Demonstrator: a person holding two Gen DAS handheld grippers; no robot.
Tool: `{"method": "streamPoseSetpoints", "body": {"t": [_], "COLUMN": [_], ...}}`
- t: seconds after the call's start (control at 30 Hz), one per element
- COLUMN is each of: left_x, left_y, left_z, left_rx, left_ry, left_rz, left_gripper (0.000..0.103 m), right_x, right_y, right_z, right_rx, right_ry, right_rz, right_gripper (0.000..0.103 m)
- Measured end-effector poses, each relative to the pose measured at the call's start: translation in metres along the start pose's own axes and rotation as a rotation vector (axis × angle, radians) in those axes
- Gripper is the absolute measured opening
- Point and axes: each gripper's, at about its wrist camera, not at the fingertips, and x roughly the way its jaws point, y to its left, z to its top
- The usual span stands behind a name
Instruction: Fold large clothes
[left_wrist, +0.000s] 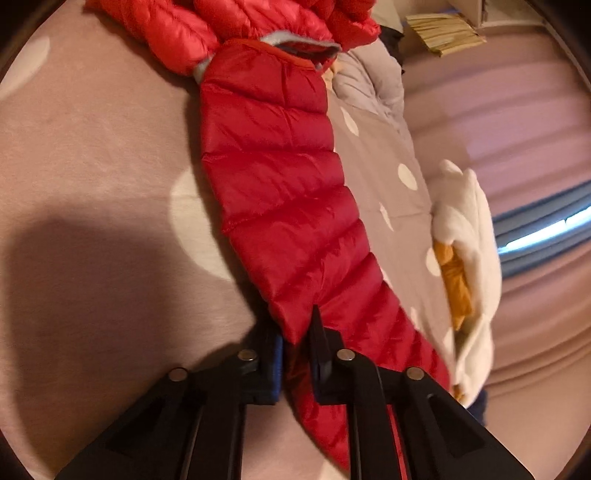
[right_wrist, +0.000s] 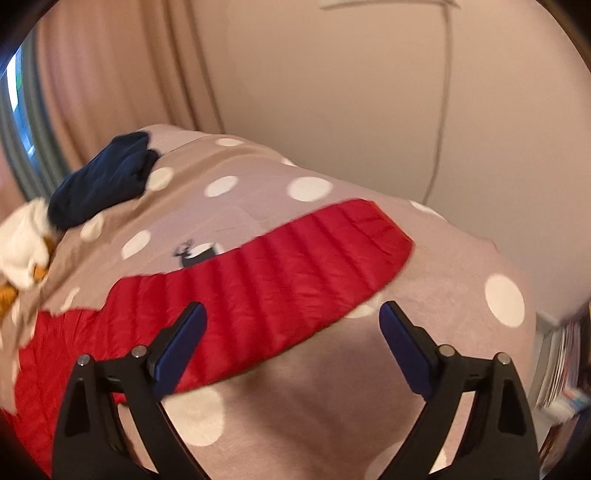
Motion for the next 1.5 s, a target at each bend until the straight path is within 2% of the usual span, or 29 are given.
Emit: {"method": "streamPoseSetpoints", "body": {"t": [0.07,0.17,0.3,0.43,0.5,0.53,0.57,0.6,0.67,0.77,0.87,0.93,1.03,1.17,1.23,1.3,1.33,1.4,1.47,1.5], "left_x": [-0.001,-0.004,-0.005,-0.014,-0.016,-0.017,-0.017,-0.019,-0.014,-0.005,-0.005,-0.004,-0.004,-0.004,-0.004,-0.006,-0.006,-0.006,-0.005,-0.005], "left_y": [0.004,0.005,0.006,-0.005,-0.009,-0.009,-0.011,-0.010,-0.007,0.005,0.006,0.011,0.013,0.013,0.019,0.024,0.024,0.024,0.023,0.023], "left_z": [0.000,0.005,0.003,-0.011,-0.014,-0.013,-0.010,-0.009,-0.009,-0.015,-0.015,-0.012,-0.013,-0.014,-0.012,-0.011,-0.010,-0.012,-0.012,-0.012], "left_rx": [0.040,0.108,0.085,0.187,0.187,0.176,0.168,0.168,0.174,0.151,0.145,0.117,0.113,0.119,0.090,0.074,0.073,0.080,0.085,0.083], "left_ry": [-0.029,-0.088,-0.132,-0.172,-0.182,-0.184,-0.185,-0.186,-0.178,-0.165,-0.181,-0.183,-0.203,-0.207,-0.203,-0.201,-0.201,-0.203,-0.210,-0.210], "left_rz": [0.036,0.106,0.128,0.211,0.206,0.194,0.182,0.177,0.190,0.188,0.178,0.157,0.163,0.174,0.137,0.118,0.115,0.122,0.126,0.121], "left_gripper": [0.011,0.011,0.011,0.011,0.011,0.011,0.011,0.011,0.011,0.011,0.011,0.012,0.012,0.012,0.012,0.012,0.012,0.012,0.012,0.012], "right_x": [0.006,0.019,0.054,0.096,0.099,0.100,0.102,0.106,0.104,0.077,0.036,0.005,-0.046,-0.118,-0.138,-0.155,-0.154,-0.153,-0.153,-0.153], "right_y": [-0.016,-0.046,-0.074,-0.064,-0.049,-0.044,-0.039,-0.035,-0.023,0.022,0.100,0.156,0.239,0.339,0.373,0.406,0.420,0.427,0.423,0.420], "right_z": [0.004,0.005,0.002,-0.004,-0.003,-0.002,-0.001,0.000,0.006,0.019,0.033,0.034,0.014,-0.036,-0.058,-0.084,-0.091,-0.099,-0.097,-0.094], "right_rx": [0.060,0.218,0.440,0.497,0.459,0.447,0.445,0.452,0.463,0.385,0.241,0.181,0.080,-0.085,-0.169,-0.282,-0.309,-0.326,-0.327,-0.337], "right_ry": [0.013,0.043,0.119,0.168,0.110,0.101,0.114,0.141,0.143,0.069,0.019,0.006,0.027,0.088,0.115,0.148,0.168,0.224,0.248,0.249], "right_rz": [0.015,0.053,0.183,0.279,0.253,0.226,0.182,0.159,0.197,0.289,0.378,0.477,0.649,0.907,0.950,0.945,0.946,0.983,0.995,0.978], "right_gripper": [0.095,0.096,0.097,0.094,0.090,0.068,0.026,0.013,0.009,0.009,0.009,0.009,0.009,0.009,0.011,0.013,0.018,0.036,0.067,0.073]}}
